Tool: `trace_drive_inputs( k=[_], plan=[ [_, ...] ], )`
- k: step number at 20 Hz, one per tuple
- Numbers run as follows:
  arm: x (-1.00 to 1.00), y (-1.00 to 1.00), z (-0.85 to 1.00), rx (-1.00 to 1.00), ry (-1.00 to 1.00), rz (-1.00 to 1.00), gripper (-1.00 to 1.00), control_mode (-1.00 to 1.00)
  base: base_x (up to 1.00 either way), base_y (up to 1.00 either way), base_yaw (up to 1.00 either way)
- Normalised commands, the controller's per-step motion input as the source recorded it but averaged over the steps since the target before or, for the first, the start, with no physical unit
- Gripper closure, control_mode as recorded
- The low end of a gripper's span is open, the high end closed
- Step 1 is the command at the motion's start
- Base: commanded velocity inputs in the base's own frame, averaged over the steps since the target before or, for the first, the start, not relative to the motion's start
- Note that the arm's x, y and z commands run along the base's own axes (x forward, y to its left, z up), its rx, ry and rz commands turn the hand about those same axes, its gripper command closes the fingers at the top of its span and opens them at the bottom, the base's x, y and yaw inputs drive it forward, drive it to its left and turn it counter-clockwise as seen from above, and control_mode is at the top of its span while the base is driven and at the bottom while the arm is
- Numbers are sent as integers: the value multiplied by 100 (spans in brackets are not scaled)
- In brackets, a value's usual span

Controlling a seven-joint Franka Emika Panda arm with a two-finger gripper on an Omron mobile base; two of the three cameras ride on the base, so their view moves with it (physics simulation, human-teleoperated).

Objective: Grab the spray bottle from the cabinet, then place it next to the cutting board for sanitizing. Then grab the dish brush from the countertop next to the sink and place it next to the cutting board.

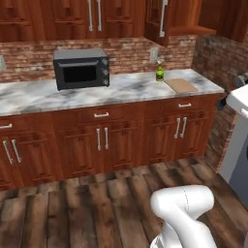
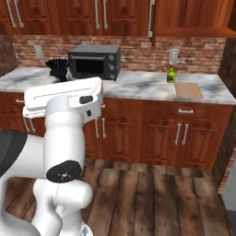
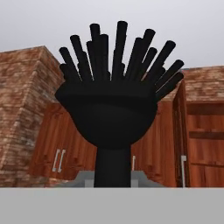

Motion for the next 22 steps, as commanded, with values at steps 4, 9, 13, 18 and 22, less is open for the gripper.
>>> trace_drive_inputs(
  k=[4,9,13,18,22],
  plan=[
    [0,0,0,0,0,0,100,100,100,-37,-1],
    [0,0,0,0,0,0,100,100,97,-53,0],
    [0,0,0,0,0,0,100,100,82,-68,0],
    [0,0,0,0,0,0,100,100,28,-98,0],
    [0,0,0,0,0,0,100,100,59,-20,-2]
  ],
)
